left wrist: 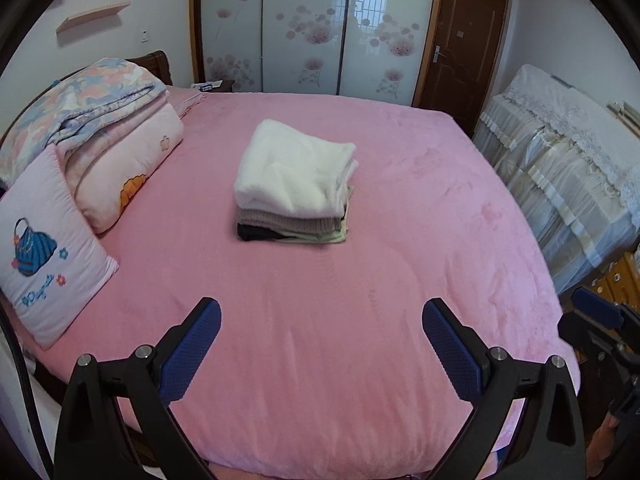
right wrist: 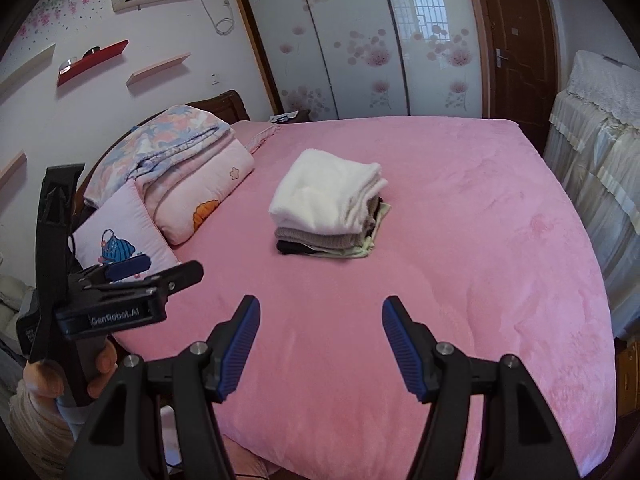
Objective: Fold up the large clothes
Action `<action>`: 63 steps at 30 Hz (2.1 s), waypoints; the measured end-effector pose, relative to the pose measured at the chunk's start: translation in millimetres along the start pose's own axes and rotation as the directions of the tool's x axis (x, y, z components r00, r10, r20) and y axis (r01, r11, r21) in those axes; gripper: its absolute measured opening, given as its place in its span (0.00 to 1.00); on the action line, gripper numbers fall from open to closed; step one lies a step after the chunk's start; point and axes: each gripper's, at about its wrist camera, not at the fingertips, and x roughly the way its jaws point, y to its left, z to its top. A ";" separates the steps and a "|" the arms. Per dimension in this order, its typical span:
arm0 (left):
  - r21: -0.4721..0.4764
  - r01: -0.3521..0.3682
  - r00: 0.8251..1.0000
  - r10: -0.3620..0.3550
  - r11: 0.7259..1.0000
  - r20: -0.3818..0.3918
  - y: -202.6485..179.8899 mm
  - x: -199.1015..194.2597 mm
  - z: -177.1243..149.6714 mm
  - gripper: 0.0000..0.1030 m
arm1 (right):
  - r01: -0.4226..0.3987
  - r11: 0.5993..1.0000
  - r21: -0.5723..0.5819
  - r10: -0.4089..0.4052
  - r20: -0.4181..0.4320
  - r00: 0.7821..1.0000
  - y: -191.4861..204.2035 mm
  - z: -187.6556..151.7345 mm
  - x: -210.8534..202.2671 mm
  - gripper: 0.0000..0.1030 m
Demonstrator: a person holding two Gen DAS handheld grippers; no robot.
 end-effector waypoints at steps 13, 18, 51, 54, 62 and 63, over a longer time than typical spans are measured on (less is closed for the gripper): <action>0.027 -0.049 0.996 0.047 0.998 0.076 -54.4 3.8 -97.8 0.97 | 0.111 0.989 0.099 -0.117 0.054 0.992 -46.2 -98.3 -5.6 0.62; 0.021 -0.045 0.996 0.043 0.999 0.079 -68.3 13.6 -122.1 0.97 | 0.186 0.976 0.114 -0.197 0.087 0.977 -50.0 -122.7 -2.7 0.62; 0.040 -0.015 1.000 0.014 0.999 0.004 -81.7 46.2 -157.3 0.97 | 0.248 0.964 0.093 -0.254 0.068 0.965 -53.2 -159.2 23.1 0.63; 0.040 -0.018 1.000 0.018 0.999 0.007 -82.6 46.0 -156.4 0.97 | 0.206 0.970 0.131 -0.215 0.055 0.975 -58.5 -160.4 24.5 0.63; 0.035 -0.032 0.999 0.031 0.999 0.014 -86.8 43.7 -156.9 0.97 | 0.195 0.971 0.136 -0.206 0.073 0.976 -56.8 -163.3 22.1 0.74; 0.031 -0.029 1.000 0.028 0.999 0.013 -86.1 43.6 -156.8 0.97 | 0.191 0.972 0.137 -0.203 0.079 0.976 -56.2 -163.4 21.1 0.77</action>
